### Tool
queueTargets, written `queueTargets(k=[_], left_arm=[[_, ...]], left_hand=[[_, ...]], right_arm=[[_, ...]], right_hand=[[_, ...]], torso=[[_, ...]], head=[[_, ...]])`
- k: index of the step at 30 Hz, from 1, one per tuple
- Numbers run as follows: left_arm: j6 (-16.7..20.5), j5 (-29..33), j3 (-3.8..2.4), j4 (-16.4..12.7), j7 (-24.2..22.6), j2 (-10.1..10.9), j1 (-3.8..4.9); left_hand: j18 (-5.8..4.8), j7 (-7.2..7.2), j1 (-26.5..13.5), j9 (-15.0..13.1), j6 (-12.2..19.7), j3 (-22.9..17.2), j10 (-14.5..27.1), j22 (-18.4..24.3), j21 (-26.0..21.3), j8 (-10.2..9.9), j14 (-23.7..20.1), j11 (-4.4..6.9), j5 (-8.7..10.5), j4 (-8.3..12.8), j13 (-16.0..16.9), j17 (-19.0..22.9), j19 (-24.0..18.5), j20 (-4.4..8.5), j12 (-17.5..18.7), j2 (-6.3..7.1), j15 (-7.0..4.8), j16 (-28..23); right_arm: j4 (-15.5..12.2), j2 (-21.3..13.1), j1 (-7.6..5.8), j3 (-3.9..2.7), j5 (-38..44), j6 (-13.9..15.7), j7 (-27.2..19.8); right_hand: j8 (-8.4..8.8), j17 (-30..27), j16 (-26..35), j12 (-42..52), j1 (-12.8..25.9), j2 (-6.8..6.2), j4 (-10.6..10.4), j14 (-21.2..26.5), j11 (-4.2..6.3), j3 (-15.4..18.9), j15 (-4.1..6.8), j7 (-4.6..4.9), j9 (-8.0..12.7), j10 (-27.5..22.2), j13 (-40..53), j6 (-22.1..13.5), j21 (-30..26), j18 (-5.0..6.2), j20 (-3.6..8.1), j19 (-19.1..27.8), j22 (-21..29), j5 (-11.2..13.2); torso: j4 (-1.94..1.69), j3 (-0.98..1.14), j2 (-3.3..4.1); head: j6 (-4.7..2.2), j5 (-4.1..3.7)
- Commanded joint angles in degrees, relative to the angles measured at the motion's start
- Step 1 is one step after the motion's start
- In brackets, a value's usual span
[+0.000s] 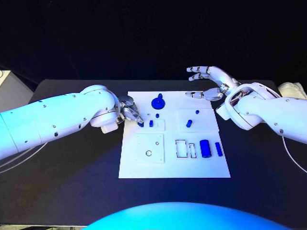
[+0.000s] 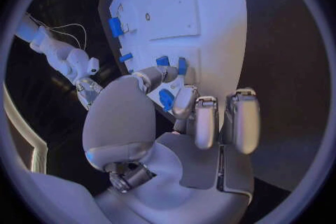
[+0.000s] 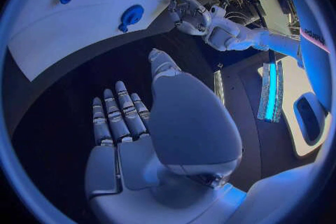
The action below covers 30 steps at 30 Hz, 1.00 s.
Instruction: Assemble the parts on the task board
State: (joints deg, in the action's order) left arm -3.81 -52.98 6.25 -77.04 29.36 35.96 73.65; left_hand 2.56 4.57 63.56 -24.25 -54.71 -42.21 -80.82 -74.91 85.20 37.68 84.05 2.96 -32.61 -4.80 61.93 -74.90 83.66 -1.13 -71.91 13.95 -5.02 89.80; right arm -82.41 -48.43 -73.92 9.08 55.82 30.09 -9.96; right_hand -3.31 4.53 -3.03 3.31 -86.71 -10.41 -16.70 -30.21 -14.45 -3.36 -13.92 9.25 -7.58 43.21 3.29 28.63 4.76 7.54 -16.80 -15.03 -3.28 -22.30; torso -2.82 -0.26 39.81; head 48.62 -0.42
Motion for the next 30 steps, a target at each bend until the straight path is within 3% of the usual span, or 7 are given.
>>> queueTargets(k=[1, 30], left_arm=[[-1.2, -0.4, 0.05, -0.2, 0.5, -0.2, 0.03], [-4.3, -2.0, 0.38, -0.2, 2.0, -0.4, 0.02]], left_hand=[[-0.37, -3.53, 0.0, -13.6, -4.0, -3.4, -0.5, -6.6, 0.3, 1.6, 6.0, -0.09, 0.11, 3.9, 0.1, -15.1, 0.4, 0.01, -0.3, -0.74, -0.49, 0.2], [-0.41, -3.70, -0.4, -13.5, -4.4, -2.3, -0.8, -6.7, 0.4, 1.5, 6.0, 0.00, 0.72, 3.6, 0.4, -15.1, 0.5, 0.09, -0.4, -1.19, -0.55, 0.2]], right_arm=[[0.0, 0.1, 0.01, -0.01, 0.2, -0.5, -0.7], [-0.1, -0.1, 0.01, -0.01, 0.2, -0.5, -0.7]], right_hand=[[-0.36, -0.1, 0.0, 0.0, 0.1, 0.52, 0.0, -0.3, -0.08, -0.3, 0.06, 7.76, -0.1, 0.5, 0.1, 0.5, 0.2, -0.92, -0.01, 0.4, 0.1, 0.1], [-0.35, -0.1, 0.0, 0.0, 0.1, 0.50, 0.0, -0.3, -0.08, -0.3, 0.06, 7.76, -0.1, 0.5, 0.1, 0.6, 0.2, -0.92, -0.01, 0.4, 0.1, 0.0]], torso=[[0.00, 0.04, 0.02], [-0.03, -0.02, 0.06]], head=[[-0.05, 0.00], [0.15, 0.01]])
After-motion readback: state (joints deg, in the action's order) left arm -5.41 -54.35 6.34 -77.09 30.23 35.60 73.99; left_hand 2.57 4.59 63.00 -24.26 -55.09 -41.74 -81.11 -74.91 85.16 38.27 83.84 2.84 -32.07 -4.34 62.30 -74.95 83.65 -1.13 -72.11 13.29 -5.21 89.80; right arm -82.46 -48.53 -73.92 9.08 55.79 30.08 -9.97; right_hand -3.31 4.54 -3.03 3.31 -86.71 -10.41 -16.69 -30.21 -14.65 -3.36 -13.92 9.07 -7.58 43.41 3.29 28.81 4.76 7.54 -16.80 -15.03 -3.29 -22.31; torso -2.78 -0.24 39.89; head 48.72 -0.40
